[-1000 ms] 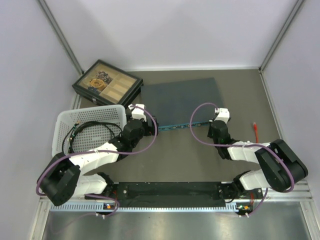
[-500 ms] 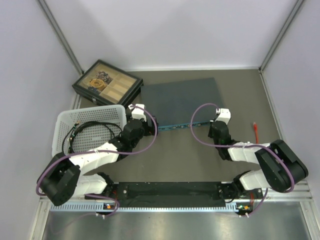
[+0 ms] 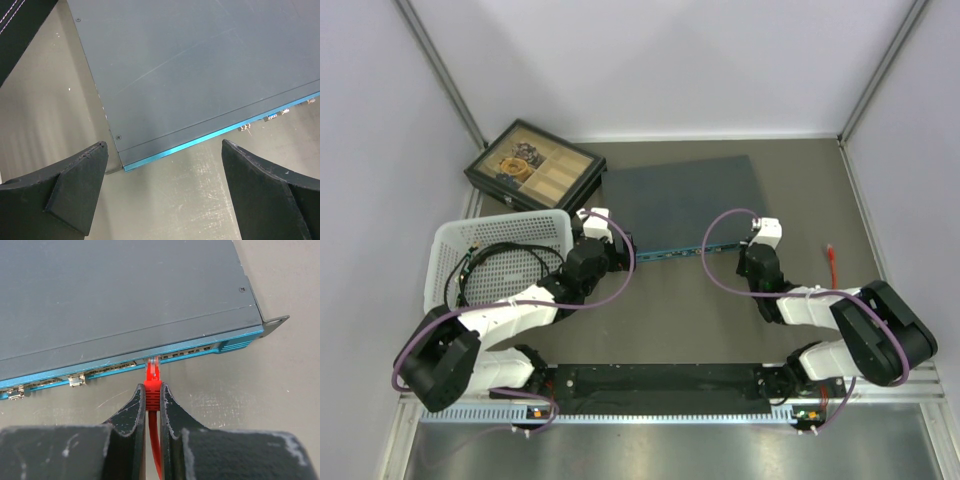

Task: Insert the plug into the switch port
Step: Insert the connector into the switch port.

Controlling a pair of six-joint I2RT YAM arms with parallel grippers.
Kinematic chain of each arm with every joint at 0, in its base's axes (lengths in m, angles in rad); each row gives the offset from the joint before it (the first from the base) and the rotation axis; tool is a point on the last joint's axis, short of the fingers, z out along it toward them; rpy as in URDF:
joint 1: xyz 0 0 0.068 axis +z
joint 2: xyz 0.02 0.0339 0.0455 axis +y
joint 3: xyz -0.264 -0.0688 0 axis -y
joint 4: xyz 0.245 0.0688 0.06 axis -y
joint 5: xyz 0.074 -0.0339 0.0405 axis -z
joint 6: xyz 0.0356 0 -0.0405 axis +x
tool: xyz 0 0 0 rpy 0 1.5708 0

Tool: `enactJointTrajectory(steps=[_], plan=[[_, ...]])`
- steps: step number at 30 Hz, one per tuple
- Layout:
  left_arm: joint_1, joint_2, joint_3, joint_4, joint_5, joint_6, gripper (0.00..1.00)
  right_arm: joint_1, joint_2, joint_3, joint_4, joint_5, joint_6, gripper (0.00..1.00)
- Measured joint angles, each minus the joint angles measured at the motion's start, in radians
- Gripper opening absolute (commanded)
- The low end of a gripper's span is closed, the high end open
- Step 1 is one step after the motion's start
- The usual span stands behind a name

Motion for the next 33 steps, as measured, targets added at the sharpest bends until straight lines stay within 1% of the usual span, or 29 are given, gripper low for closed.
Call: enactJointTrajectory(steps=[9, 16, 23, 33], plan=[[0.000, -0.006, 0.000, 0.000, 0.000, 0.000, 0.99, -0.004, 0.006, 0.001, 0.003, -0.005, 0.000, 0.00], [0.000, -0.013, 0.000, 0.000, 0.000, 0.000, 0.99, -0.014, 0.015, 0.006, -0.002, -0.022, 0.000, 0.02], [0.000, -0.020, -0.001, 0.000, 0.001, 0.000, 0.99, -0.020, 0.031, 0.032, -0.045, -0.031, 0.001, 0.07], [0.000, -0.028, -0.002, 0.000, 0.001, 0.001, 0.99, -0.033, 0.044, 0.092, -0.153, -0.043, 0.019, 0.08]])
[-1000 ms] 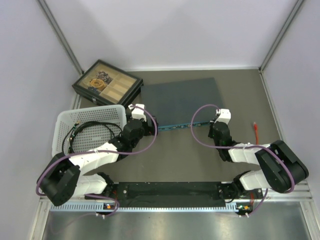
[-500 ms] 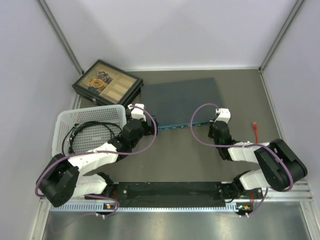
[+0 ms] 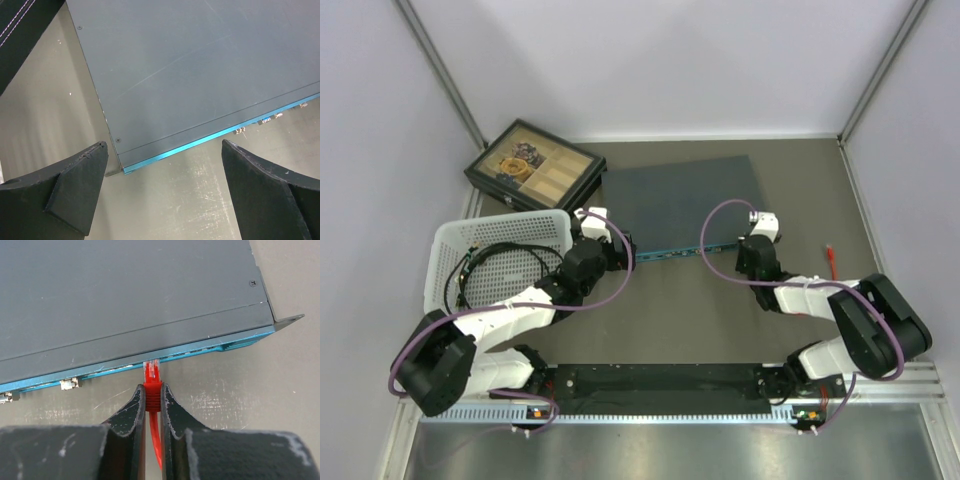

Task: Insert the plug into the switch port
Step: Insert the connector into the switch port.

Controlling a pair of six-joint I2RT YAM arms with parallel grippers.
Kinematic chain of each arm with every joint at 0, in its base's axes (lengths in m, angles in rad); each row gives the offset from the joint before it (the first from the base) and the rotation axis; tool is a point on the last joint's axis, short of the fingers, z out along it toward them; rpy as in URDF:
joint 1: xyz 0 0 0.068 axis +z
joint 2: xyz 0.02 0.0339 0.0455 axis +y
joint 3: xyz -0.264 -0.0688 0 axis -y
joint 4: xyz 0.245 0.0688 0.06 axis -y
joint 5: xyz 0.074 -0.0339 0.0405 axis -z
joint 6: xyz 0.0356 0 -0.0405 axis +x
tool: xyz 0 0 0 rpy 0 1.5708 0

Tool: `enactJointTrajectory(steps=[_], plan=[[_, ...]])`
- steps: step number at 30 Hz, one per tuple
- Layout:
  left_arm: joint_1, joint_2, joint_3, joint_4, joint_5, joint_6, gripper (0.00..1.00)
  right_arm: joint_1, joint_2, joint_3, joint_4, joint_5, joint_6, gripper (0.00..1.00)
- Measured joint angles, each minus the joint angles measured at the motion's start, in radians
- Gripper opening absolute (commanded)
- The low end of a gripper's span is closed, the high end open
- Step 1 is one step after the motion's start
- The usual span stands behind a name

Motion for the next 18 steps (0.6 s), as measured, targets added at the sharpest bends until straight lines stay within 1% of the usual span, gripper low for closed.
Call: enactJointTrajectory(steps=[11, 18], plan=[[0.000, 0.000, 0.000, 0.000, 0.000, 0.003, 0.99, -0.016, -0.015, 0.099, -0.208, -0.031, 0.010, 0.07], [0.000, 0.000, 0.000, 0.000, 0.000, 0.003, 0.99, -0.076, -0.018, 0.155, -0.322, -0.131, 0.046, 0.08]])
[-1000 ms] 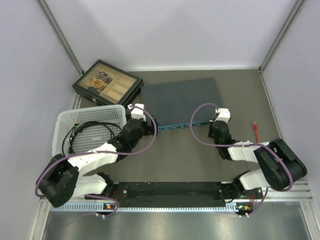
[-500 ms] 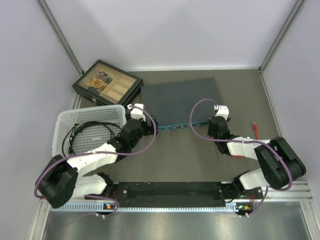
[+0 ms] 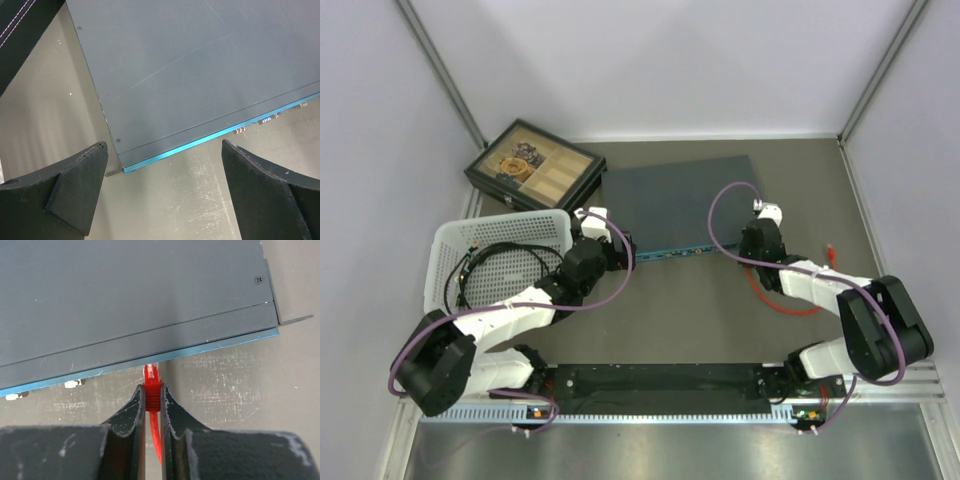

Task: Insert the plug into the switch port
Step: Insert the connector into the switch port.

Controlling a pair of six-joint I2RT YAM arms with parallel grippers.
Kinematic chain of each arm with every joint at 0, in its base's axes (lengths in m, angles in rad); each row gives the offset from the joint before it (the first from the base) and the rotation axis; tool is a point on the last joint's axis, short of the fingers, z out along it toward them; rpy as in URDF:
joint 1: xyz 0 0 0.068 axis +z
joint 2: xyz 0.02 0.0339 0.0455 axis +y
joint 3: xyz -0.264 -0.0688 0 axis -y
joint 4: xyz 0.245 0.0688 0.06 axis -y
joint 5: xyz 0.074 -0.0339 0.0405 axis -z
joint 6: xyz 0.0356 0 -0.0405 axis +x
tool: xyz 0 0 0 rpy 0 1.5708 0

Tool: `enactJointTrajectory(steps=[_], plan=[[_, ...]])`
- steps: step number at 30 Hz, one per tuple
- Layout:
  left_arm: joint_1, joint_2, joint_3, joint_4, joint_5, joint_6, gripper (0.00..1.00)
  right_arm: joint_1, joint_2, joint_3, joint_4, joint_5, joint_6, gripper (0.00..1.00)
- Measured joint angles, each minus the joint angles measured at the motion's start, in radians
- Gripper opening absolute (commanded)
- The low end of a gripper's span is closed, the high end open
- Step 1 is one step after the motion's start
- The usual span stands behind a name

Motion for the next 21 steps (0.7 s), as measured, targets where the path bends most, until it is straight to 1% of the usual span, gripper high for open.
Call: enactJointTrajectory(steps=[5, 12, 20, 21], plan=[[-0.001, -0.006, 0.000, 0.000, 0.001, 0.000, 0.99, -0.036, 0.007, 0.024, -0.040, -0.066, 0.019, 0.09], [-0.005, -0.009, -0.002, 0.000, 0.003, 0.000, 0.99, -0.048, 0.025, 0.052, -0.076, -0.085, 0.027, 0.15], [-0.005, -0.012, -0.003, 0.000, 0.003, 0.000, 0.99, -0.073, 0.036, 0.091, -0.136, -0.132, 0.040, 0.15], [-0.005, -0.013, -0.003, 0.000, 0.003, 0.001, 0.99, -0.076, 0.040, 0.102, -0.150, -0.141, 0.038, 0.14]])
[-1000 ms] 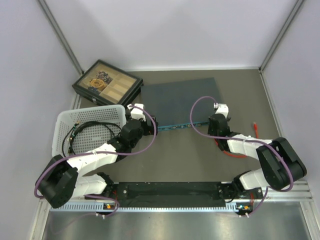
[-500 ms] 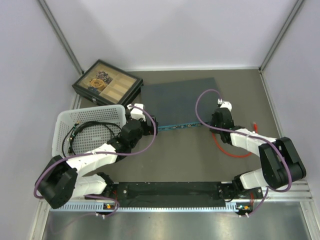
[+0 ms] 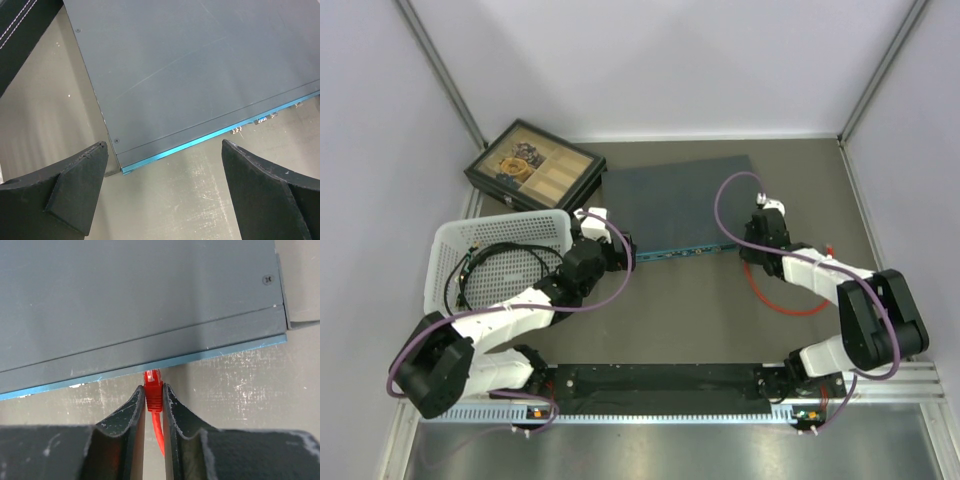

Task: Insert the plug into the switch port
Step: Insert the connector into the switch port.

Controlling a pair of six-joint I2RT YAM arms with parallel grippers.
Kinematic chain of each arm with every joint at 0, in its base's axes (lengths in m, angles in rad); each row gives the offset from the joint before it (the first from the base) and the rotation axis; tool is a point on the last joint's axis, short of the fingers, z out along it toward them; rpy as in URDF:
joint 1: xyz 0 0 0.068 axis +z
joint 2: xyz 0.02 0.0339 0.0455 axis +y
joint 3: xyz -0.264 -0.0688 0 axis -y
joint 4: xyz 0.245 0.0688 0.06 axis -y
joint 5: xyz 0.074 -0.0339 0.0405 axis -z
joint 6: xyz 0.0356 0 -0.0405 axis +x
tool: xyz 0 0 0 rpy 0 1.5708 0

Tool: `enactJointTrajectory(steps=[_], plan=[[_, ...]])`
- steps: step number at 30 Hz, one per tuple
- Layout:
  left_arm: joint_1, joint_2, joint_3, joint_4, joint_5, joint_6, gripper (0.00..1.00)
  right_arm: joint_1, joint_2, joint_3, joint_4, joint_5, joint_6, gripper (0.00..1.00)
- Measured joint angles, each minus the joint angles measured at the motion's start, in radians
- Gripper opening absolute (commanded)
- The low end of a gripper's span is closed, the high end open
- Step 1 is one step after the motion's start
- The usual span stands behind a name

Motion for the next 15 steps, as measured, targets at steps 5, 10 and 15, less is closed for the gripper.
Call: enactJointTrajectory(steps=[5, 10, 15], plan=[[0.000, -0.011, -0.002, 0.000, 0.000, 0.002, 0.99, -0.008, 0.034, 0.094, -0.123, -0.018, -0.082, 0.00], [-0.002, -0.018, -0.002, 0.000, 0.000, 0.002, 0.99, -0.025, 0.059, 0.137, -0.179, -0.066, -0.162, 0.00], [-0.003, -0.018, -0.002, 0.000, 0.000, 0.002, 0.99, -0.035, 0.074, 0.153, -0.190, -0.092, -0.193, 0.00]])
